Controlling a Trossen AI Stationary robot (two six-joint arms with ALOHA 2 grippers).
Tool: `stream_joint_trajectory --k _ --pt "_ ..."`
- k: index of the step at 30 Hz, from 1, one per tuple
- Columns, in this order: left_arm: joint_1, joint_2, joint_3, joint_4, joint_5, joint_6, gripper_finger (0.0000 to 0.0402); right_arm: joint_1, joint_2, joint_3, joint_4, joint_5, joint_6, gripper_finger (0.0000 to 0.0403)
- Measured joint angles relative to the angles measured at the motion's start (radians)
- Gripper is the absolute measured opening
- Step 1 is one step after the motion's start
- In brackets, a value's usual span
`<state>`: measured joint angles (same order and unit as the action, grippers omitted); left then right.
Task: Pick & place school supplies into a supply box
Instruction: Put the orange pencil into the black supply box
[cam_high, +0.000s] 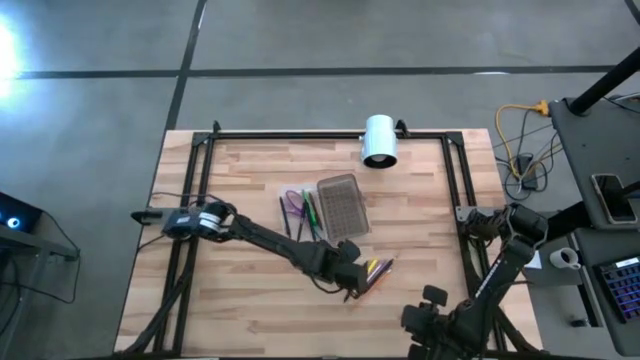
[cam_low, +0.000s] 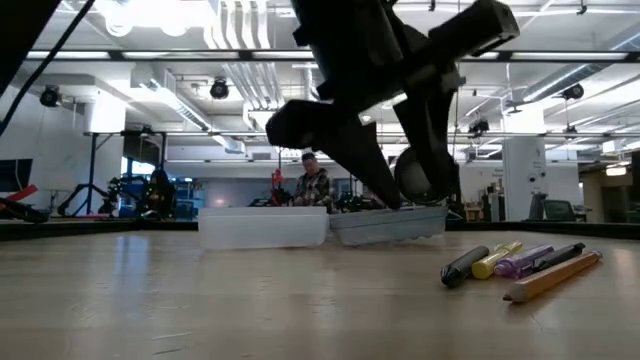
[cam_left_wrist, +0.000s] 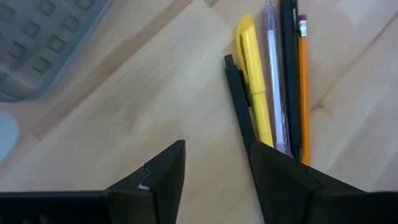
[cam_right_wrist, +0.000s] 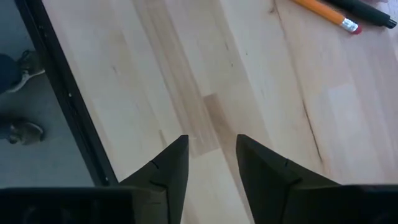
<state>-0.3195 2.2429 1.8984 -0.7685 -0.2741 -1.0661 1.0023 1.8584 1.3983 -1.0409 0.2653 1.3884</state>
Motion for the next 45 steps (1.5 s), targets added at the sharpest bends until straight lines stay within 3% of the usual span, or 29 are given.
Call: stream_joint_trajectory --k 7,13,18,22,27,32,37,42,45 --pt "-0.005 0.001 -0.039 0.204 -0.002 -0.026 0.0169 -0.001 0.000 0.000 -0.008 0.001 -0.009 0.0113" --pt "0.000 0.001 -0.122 0.223 -0.010 -0.081 0.0169 -0.001 0.001 -0.001 -0.011 0.001 -0.011 0.0105" --pt "0.000 0.001 -0.176 0.365 0.009 -0.100 0.0169 -0.001 0.002 -0.001 -0.034 0.002 -0.004 0.0100" --pt "-0.003 -0.005 -0.180 0.376 0.012 -0.095 0.0169 -0.005 0.002 -0.002 -0.038 0.005 -0.003 0.0097" --pt "-0.012 -0.074 -0.180 0.351 -0.003 -0.035 0.0169 -0.034 0.002 -0.002 -0.027 0.005 -0.003 0.0097" --pt "-0.049 -0.221 -0.226 0.352 -0.063 0.118 0.0169 -0.078 -0.001 -0.003 -0.006 0.008 -0.048 0.0093" --pt "-0.075 -0.422 -0.453 0.484 -0.072 0.181 0.0169 -0.113 -0.004 -0.003 0.017 0.008 -0.134 0.0093" --pt "-0.110 -0.686 -0.850 0.841 -0.073 0.216 0.0169 -0.143 -0.005 -0.004 0.024 0.008 -0.187 0.0093" --pt "-0.108 -0.867 -1.071 0.901 -0.074 0.164 0.0169 -0.162 -0.005 -0.005 0.024 0.008 -0.202 0.0093"
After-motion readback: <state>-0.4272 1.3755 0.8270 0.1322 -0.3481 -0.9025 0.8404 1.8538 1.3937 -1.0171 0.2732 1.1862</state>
